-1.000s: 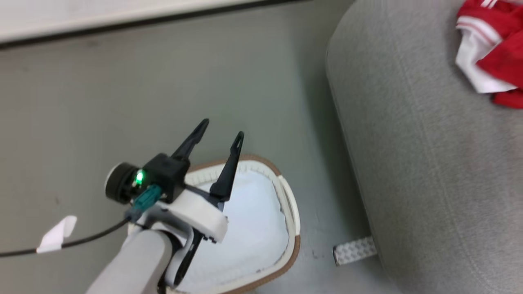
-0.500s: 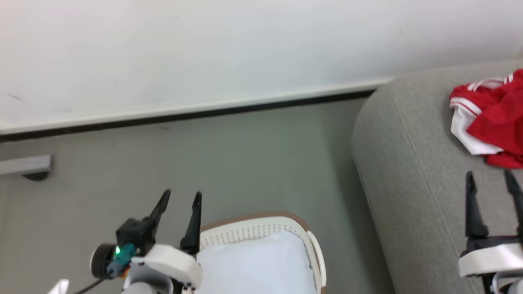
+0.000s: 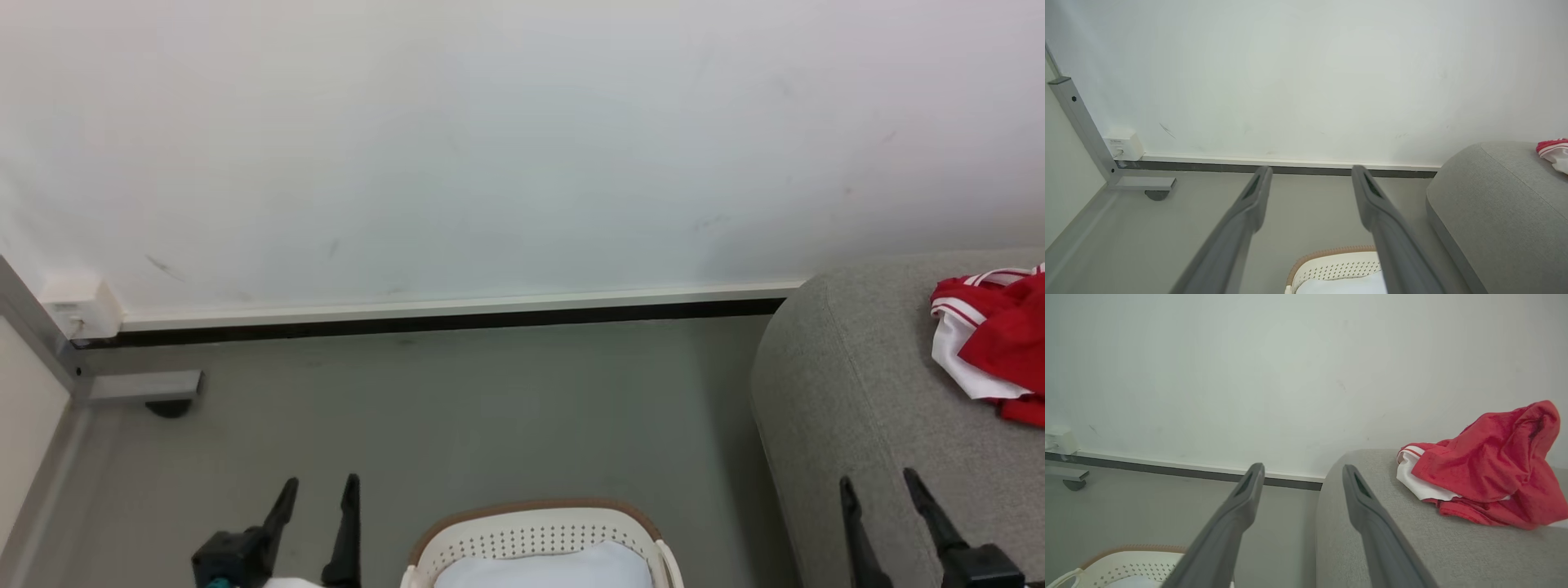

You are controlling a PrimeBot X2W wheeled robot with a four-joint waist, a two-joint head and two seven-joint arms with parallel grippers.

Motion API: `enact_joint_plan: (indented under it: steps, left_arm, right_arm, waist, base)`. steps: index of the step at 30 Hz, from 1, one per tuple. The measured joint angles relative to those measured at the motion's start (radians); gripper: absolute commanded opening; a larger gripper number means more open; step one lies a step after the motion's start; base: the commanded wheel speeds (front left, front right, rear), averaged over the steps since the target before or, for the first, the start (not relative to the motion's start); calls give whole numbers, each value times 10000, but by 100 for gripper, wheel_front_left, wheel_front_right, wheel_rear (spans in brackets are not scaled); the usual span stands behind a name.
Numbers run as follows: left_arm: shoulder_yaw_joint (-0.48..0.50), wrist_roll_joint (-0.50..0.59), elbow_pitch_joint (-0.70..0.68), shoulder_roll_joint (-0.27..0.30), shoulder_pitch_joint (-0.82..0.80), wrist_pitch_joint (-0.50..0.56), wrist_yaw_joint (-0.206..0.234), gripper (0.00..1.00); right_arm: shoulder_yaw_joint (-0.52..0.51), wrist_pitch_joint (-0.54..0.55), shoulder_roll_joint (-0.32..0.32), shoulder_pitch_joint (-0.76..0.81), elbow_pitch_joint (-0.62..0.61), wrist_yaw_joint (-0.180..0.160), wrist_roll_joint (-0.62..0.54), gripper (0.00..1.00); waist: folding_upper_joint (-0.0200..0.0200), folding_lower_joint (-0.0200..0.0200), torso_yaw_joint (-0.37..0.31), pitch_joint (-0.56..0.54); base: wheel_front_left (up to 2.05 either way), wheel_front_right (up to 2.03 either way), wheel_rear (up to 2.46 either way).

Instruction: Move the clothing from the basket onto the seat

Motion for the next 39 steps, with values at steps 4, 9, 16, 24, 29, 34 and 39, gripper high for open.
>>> enact_joint_plan:
  steps: [4, 9, 16, 24, 29, 34, 39]
  left_arm:
    - [602, 326, 35, -228, 392, 0, -188, 100]
    - [1258, 681, 86, -476, 745, 0, -384, 100]
    - [1810, 1223, 73, -807, 885, 0, -755, 100]
    - [2090, 1605, 249, -1072, 884, 0, -1179, 100]
    - [2082, 1595, 550, -1252, 990, 4, -1415, 0]
    - [2243, 934, 698, -1294, 1021, 324, -1461, 0]
    - [2380, 19, 658, -1298, 937, 560, -1521, 0]
  right_arm:
    - [301, 0, 29, 230, 322, 0, -42, 100]
    - [499, 0, 40, 280, 523, 0, 81, 100]
    - [621, 0, 42, 203, 604, 0, 184, 100]
    - [610, 0, 42, 109, 575, 0, 219, 100]
    - [612, 21, 98, 271, 807, 0, 221, 0]
    - [462, 341, 153, 286, 957, 0, 974, 0]
    - [407, 579, 151, 268, 901, 0, 2013, 0]
  waist:
    - [0, 0, 20, -263]
    - [0, 1, -78, -383]
    - [0, 1, -68, -383]
    - [0, 3, -26, -378]
    - [0, 3, -9, -378]
    - [0, 3, 11, -360]
    - [0, 3, 35, -339]
  base:
    - [0, 0, 0]
    - [0, 0, 0]
    - [0, 0, 0]
    - [0, 0, 0]
    - [0, 0, 0]
    - [0, 0, 0]
    - [0, 0, 0]
